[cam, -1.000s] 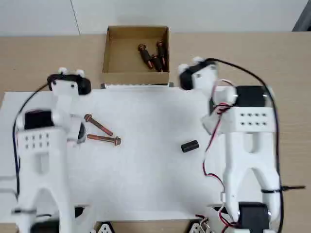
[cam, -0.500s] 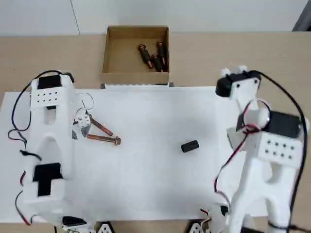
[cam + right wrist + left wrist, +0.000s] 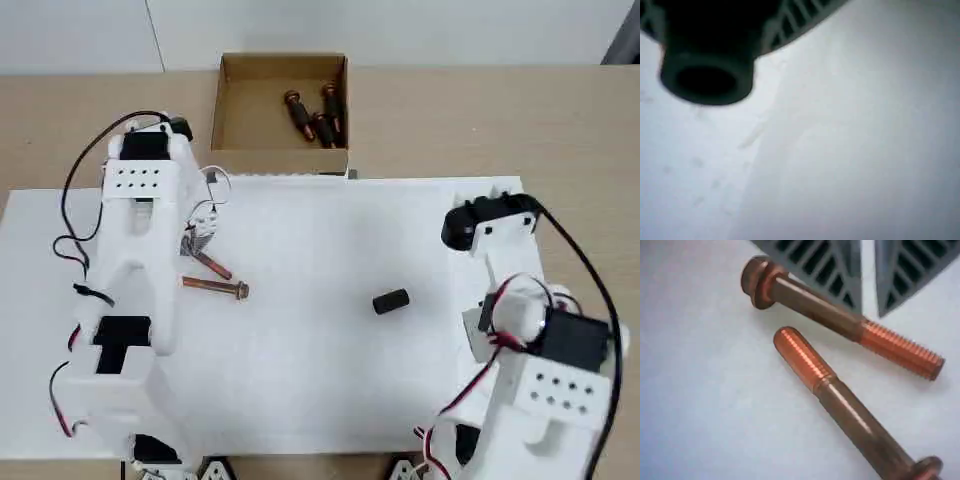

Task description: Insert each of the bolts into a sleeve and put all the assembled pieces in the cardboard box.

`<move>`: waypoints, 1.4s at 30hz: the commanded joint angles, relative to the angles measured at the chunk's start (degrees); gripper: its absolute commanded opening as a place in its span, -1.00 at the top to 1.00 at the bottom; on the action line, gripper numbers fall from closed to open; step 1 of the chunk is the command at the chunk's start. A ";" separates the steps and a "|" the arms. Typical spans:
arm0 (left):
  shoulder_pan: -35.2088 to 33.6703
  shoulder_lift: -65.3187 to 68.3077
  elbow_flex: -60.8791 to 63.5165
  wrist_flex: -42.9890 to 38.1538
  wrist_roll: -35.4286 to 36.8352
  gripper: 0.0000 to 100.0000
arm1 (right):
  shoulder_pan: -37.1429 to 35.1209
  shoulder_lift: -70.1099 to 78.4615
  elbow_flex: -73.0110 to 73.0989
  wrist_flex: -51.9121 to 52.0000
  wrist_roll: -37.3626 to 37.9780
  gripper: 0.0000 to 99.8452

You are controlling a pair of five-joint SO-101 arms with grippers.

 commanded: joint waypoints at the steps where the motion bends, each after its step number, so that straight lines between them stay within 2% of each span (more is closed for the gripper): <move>1: 0.70 -0.26 -2.15 -2.29 0.44 0.99 | 0.40 -2.77 -0.09 0.40 -0.70 0.99; 4: 0.70 -0.09 -2.15 -3.52 0.44 0.98 | 0.40 -3.21 -0.09 0.40 -0.70 0.99; 9: -0.26 3.25 -2.15 -3.96 1.49 0.84 | 0.40 -3.30 -0.09 0.40 -0.70 0.99; 22: -3.78 10.11 -2.15 -7.65 2.20 0.75 | 0.40 -3.30 -0.09 0.40 -0.62 0.99; 33: -4.57 12.22 -2.15 -11.52 2.11 0.75 | 0.40 -3.21 -0.09 0.40 -0.62 0.99; 42: -7.82 14.07 -1.98 -12.48 2.11 0.76 | 0.40 -3.21 -0.09 0.40 -0.62 0.99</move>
